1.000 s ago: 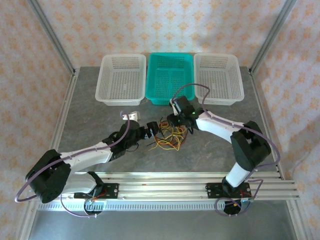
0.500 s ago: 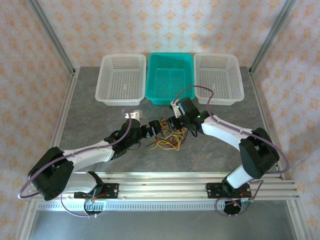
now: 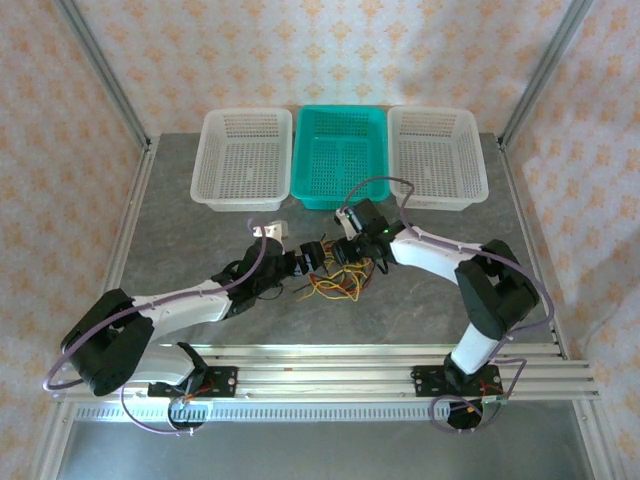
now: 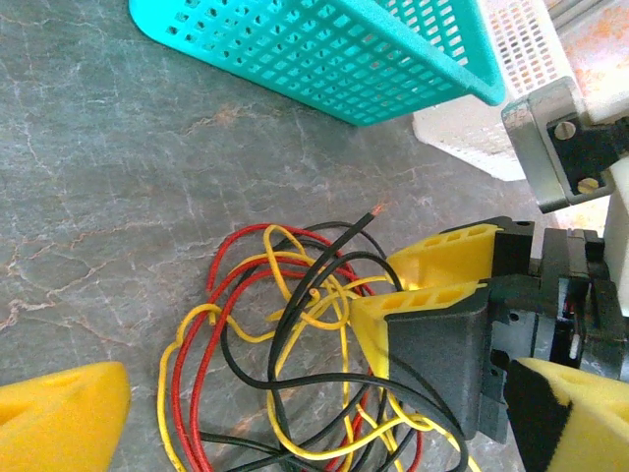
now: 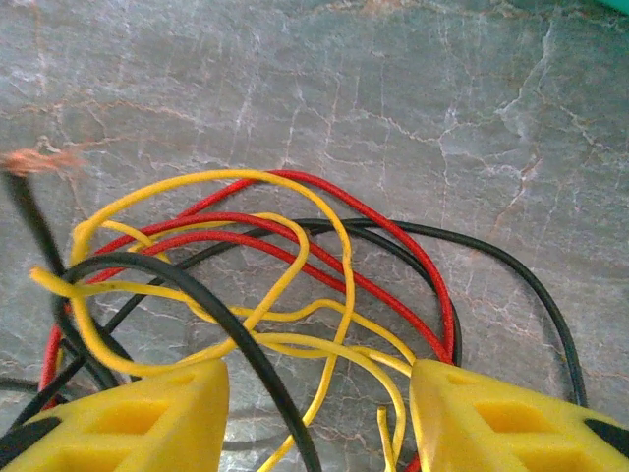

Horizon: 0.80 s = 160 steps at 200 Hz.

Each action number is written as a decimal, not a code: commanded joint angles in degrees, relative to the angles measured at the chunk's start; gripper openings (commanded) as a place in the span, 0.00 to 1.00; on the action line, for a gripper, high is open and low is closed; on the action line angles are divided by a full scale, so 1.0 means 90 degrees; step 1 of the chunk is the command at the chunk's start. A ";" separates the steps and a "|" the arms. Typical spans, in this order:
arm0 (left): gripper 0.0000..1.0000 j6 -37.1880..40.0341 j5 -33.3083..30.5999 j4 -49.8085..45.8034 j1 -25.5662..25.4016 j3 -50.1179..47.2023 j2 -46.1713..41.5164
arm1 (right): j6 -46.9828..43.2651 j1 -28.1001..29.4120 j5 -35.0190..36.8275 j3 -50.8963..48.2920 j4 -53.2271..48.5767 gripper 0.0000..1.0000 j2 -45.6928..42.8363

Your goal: Untangle the cables

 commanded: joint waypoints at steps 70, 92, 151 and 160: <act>0.99 0.0040 -0.0030 0.0006 0.0042 0.0397 0.0386 | 0.0222 -0.0048 0.0171 -0.0067 0.0579 0.31 -0.0026; 0.99 0.0061 -0.0069 -0.0001 0.0015 0.0509 0.0518 | 0.0298 -0.0043 0.0089 -0.0156 0.0700 0.25 -0.0168; 0.99 0.0060 -0.0256 0.0050 -0.0171 0.0792 0.0904 | 0.0636 -0.0044 -0.0370 -0.0554 0.1187 0.08 -0.0527; 0.99 0.0060 -0.0289 0.0048 -0.0190 0.0843 0.0953 | 0.0679 -0.0044 -0.0413 -0.0594 0.1236 0.07 -0.0545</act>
